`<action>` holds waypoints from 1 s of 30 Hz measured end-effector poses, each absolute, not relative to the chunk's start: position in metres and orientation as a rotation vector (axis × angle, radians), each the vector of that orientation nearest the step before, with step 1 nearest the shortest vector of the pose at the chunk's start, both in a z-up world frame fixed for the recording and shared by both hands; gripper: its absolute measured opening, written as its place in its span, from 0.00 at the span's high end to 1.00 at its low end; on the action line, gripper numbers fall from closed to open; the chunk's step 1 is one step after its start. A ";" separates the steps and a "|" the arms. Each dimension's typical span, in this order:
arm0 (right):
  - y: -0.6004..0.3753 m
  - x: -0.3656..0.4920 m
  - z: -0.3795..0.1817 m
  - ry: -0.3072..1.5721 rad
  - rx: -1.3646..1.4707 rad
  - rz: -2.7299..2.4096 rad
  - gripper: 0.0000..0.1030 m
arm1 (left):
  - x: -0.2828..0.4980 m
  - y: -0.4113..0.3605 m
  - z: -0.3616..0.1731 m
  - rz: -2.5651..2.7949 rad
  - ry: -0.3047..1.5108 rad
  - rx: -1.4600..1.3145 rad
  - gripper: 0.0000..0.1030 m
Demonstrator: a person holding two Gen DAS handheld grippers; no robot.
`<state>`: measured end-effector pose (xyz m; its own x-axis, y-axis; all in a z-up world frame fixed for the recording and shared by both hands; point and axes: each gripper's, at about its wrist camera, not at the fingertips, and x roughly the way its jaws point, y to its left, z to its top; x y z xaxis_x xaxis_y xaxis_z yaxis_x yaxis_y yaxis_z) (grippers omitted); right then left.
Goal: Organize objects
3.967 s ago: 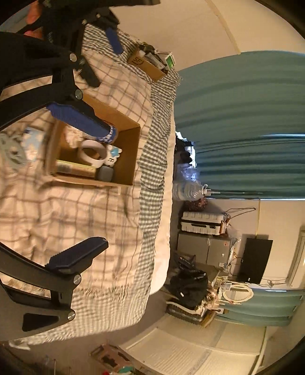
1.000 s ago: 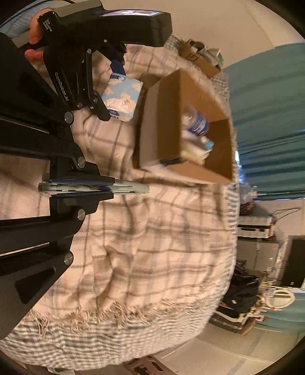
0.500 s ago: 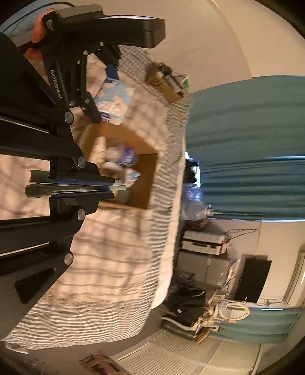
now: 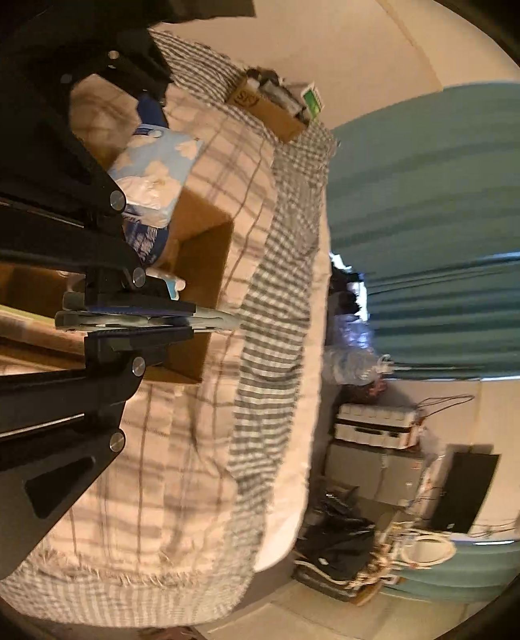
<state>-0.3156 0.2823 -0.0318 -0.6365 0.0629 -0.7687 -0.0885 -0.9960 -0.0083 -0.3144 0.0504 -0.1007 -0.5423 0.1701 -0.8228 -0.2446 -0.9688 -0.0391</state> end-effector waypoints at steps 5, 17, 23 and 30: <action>0.295 -0.311 -0.055 0.126 -1.308 2.776 0.96 | -0.317 0.057 -0.125 2.508 0.105 -1.404 0.26; 0.295 -0.215 0.068 0.084 -1.016 2.775 0.45 | -0.251 0.046 -0.027 2.632 0.091 -1.248 0.01; 0.274 -0.132 0.138 0.041 -0.821 2.787 0.12 | -0.196 0.033 0.047 2.720 0.081 -1.063 0.00; 0.252 -0.055 0.175 -0.043 -0.647 2.807 0.00 | -0.139 0.011 0.089 2.799 0.056 -0.915 0.00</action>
<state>-0.0554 0.2525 0.1751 -0.8670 0.2582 -0.4262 -0.2451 -0.9656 -0.0864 -0.1391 0.0106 0.0892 -0.7895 0.1738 -0.5886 -0.1975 -0.9800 -0.0246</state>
